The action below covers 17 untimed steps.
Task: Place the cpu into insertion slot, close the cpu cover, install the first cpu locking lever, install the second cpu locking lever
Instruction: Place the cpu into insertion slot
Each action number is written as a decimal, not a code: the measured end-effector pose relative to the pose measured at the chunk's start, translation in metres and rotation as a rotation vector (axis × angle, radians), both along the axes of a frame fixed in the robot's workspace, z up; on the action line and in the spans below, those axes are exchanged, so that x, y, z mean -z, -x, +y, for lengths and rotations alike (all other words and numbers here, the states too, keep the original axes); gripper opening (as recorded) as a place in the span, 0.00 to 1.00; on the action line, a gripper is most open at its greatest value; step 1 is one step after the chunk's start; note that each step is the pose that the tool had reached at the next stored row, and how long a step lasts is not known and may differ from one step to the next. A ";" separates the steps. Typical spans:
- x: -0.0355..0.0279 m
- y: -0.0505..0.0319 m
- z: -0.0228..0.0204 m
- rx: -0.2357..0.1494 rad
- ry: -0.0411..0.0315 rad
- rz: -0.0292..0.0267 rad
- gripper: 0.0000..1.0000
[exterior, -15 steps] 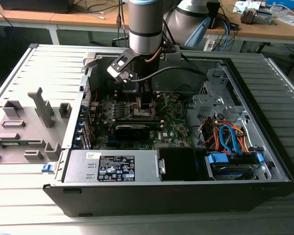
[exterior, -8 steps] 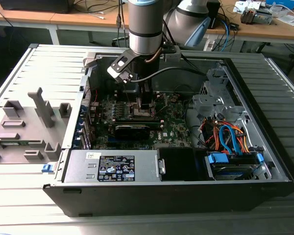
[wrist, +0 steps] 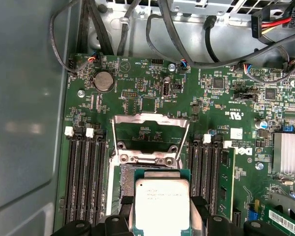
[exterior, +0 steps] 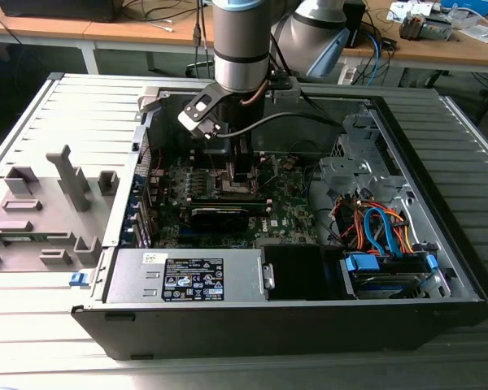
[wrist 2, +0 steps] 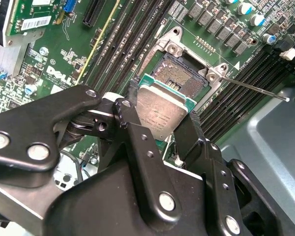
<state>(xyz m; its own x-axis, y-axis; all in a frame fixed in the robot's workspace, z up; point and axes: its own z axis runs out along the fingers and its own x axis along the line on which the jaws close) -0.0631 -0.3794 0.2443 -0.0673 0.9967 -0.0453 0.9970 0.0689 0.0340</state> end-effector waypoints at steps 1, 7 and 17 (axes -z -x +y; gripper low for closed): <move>0.0002 0.0000 0.0000 0.000 0.0000 0.0000 0.54; 0.0015 0.0000 0.0000 0.000 0.0000 0.0000 0.54; 0.0033 0.0000 0.0000 0.000 0.0002 0.0000 0.54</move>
<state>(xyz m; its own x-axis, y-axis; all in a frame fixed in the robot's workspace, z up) -0.0632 -0.3794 0.2410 -0.0671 0.9967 -0.0455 0.9971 0.0687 0.0340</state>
